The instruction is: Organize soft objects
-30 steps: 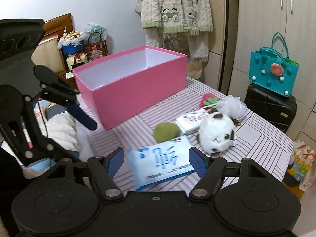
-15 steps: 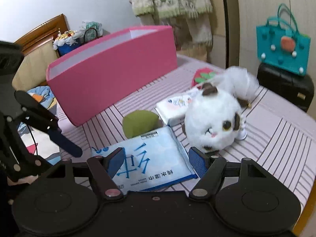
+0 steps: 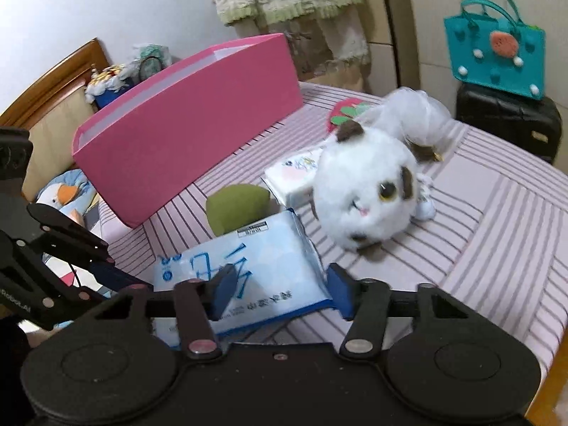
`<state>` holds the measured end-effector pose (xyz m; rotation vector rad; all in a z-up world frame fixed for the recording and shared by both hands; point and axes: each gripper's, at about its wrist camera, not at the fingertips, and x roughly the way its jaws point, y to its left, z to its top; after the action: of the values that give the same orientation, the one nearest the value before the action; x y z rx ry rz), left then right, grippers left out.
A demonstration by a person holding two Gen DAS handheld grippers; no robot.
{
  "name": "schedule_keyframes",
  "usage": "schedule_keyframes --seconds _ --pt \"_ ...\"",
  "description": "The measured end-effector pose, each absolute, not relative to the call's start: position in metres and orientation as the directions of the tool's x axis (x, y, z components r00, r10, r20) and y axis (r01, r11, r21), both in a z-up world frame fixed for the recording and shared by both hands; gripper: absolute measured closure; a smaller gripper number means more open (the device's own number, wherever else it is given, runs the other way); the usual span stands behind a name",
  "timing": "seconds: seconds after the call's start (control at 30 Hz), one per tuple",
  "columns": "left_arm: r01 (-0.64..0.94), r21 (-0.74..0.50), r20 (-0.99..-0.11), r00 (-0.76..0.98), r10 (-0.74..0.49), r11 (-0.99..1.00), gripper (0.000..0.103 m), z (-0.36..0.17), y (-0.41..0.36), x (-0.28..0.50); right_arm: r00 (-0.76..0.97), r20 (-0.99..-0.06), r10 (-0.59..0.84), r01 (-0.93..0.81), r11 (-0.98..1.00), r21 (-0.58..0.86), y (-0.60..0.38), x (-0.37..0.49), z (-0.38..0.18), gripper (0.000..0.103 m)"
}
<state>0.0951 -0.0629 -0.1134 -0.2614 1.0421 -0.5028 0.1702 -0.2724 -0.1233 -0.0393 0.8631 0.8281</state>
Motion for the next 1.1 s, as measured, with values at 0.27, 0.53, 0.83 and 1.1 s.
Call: schedule_keyframes --seconds 0.27,0.53,0.83,1.1 --pt "0.234 -0.402 -0.746 0.476 -0.465 0.885 0.070 -0.115 -0.057 0.101 0.277 -0.735 0.618 -0.597 0.711 0.373 -0.287 0.142 -0.119 0.067" --pt "0.209 -0.406 -0.755 0.473 -0.455 0.890 0.070 -0.114 -0.056 0.109 0.343 -0.737 0.582 -0.569 0.753 0.330 -0.279 0.141 -0.120 0.060" --pt "0.215 -0.355 -0.762 0.498 -0.415 0.910 0.080 -0.113 -0.069 0.105 0.430 -0.718 0.547 -0.509 0.804 0.308 -0.268 0.124 -0.124 0.065" --pt "0.259 -0.283 -0.778 0.502 -0.379 0.923 0.080 -0.105 -0.080 0.099 0.454 -0.714 0.533 -0.455 0.828 0.329 -0.267 0.107 -0.117 0.074"
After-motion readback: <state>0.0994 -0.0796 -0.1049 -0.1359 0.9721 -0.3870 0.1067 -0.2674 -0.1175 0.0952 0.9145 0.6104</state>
